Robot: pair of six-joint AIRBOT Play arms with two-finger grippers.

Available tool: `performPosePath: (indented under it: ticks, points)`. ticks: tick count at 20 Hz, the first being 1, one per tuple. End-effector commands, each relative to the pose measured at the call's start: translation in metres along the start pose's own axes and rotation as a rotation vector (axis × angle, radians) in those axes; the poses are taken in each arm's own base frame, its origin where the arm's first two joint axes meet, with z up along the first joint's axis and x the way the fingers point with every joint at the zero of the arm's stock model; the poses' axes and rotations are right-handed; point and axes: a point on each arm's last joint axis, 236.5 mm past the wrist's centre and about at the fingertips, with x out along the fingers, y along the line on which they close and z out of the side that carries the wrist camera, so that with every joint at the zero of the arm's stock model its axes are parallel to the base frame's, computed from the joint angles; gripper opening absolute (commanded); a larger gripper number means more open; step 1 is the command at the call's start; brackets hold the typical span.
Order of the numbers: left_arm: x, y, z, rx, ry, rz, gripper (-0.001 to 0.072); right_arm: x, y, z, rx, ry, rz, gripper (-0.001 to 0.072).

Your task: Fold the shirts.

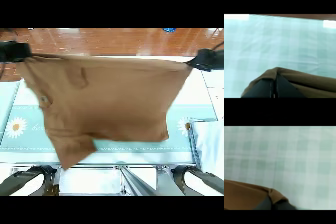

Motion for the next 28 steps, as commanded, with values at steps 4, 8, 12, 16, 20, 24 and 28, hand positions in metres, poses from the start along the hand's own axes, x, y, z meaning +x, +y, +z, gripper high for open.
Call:
performPosePath:
  ticks: [4, 8, 12, 16, 20, 24, 28]
  points:
    - [0.167, -0.006, -0.012, -0.175, 0.167, -0.06, 0.0019, 0.155, -0.054, 0.05, 0.172, 0.034, 0.049, 0.0019]
    - [0.209, -0.014, -0.034, -0.179, 0.256, -0.064, 0.0019, 0.199, -0.067, 0.051, 0.245, 0.067, 0.071, 0.0019]
    - [0.216, -0.015, -0.046, -0.178, 0.291, -0.066, 0.0019, 0.207, -0.075, 0.044, 0.235, 0.086, 0.054, 0.0019]
    - [0.206, -0.016, -0.041, -0.163, 0.295, -0.071, 0.002, 0.207, -0.075, 0.039, 0.232, 0.105, 0.053, 0.0019]
    - [0.193, -0.015, -0.053, -0.113, 0.362, -0.072, 0.0019, 0.2, -0.071, 0.014, 0.22, 0.215, 0.068, 0.0019]
    - [0.172, -0.009, -0.118, 0.108, 0.626, -0.109, 0.0019, 0.188, -0.081, -0.035, 0.147, 0.423, 0.017, 0.002]
    - [0.178, -0.007, -0.168, 0.053, 0.738, -0.096, 0.002, 0.195, -0.08, -0.059, 0.147, 0.487, 0.002, 0.002]
